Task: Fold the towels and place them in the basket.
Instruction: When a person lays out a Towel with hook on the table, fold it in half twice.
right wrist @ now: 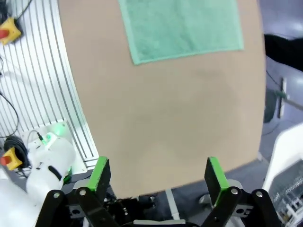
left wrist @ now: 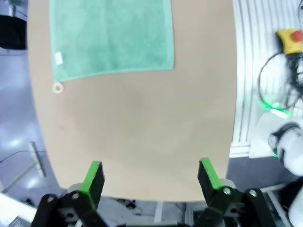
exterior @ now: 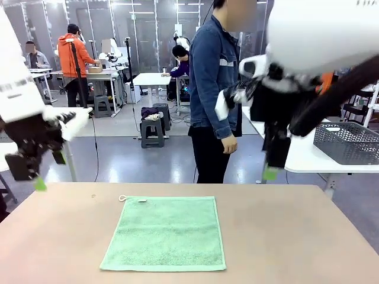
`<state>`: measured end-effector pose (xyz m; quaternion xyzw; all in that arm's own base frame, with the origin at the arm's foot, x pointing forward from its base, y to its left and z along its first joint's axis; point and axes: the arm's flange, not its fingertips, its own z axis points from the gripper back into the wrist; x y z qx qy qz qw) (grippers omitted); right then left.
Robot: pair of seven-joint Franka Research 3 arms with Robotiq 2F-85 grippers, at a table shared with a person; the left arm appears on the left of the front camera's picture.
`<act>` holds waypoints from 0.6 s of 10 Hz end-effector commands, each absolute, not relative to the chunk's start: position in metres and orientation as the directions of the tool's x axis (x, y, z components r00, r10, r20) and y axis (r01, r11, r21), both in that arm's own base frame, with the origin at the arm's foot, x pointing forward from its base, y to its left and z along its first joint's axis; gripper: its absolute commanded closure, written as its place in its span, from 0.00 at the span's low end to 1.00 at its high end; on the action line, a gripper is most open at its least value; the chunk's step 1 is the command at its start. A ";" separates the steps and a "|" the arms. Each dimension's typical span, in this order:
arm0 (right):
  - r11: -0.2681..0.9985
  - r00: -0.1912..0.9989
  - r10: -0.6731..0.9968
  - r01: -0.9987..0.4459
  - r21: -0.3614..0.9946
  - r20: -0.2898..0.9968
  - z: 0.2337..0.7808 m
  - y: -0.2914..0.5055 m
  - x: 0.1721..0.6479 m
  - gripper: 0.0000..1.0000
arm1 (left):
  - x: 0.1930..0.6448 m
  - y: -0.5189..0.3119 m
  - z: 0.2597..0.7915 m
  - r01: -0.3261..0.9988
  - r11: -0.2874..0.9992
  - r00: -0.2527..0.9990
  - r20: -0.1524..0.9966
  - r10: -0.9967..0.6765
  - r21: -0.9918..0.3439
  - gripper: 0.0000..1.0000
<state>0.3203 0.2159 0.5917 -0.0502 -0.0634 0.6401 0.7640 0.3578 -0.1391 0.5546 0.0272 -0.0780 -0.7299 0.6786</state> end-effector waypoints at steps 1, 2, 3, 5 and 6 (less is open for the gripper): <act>0.086 0.080 0.996 -0.987 -0.139 0.046 0.541 0.235 0.312 0.00 | 0.351 -0.154 0.512 0.988 -0.018 -0.034 0.103 -0.994 0.156 0.00; 0.068 0.064 0.997 -0.989 -0.129 0.037 0.509 0.248 0.311 0.00 | 0.343 -0.163 0.488 0.991 -0.016 -0.030 0.100 -0.995 0.134 0.00; 0.063 0.059 0.998 -0.992 -0.111 0.032 0.486 0.259 0.311 0.00 | 0.336 -0.172 0.460 0.994 -0.019 -0.029 0.084 -0.996 0.108 0.00; 0.040 0.038 0.999 -0.998 -0.049 0.033 0.427 0.278 0.326 0.00 | 0.326 -0.187 0.406 0.998 -0.016 -0.020 0.071 -0.997 0.057 0.00; 0.012 0.011 1.000 -0.999 -0.033 0.029 0.408 0.284 0.327 0.00 | 0.321 -0.191 0.389 0.998 -0.030 -0.034 0.058 -0.998 0.064 0.00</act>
